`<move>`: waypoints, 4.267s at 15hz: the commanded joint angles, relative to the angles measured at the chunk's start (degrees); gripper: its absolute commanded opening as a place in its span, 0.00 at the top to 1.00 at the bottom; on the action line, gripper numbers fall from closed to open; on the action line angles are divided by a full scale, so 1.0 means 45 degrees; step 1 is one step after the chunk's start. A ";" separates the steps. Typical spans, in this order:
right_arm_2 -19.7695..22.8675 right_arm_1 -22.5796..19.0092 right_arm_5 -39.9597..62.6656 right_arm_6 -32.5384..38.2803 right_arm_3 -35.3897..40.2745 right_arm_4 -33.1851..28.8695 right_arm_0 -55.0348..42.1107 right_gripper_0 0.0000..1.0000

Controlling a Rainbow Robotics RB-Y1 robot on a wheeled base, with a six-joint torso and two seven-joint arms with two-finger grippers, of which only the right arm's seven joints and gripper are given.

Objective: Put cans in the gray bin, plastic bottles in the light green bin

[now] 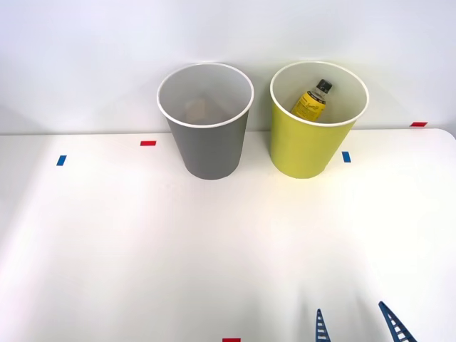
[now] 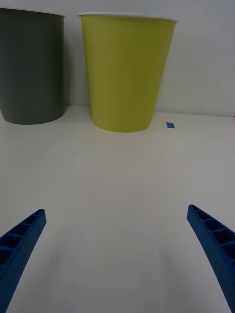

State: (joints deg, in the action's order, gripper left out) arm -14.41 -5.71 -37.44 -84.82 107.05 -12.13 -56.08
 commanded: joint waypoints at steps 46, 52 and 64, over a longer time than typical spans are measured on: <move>0.0000 0.0000 0.0000 0.0001 0.0000 0.0000 0.0000 0.00; 0.0000 0.0000 0.0000 0.0001 0.0000 0.0000 0.0000 0.00; 0.0000 0.0000 0.0000 0.0001 0.0000 0.0000 0.0000 0.00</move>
State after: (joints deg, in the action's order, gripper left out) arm -14.41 -5.71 -37.44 -84.82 107.05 -12.13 -56.08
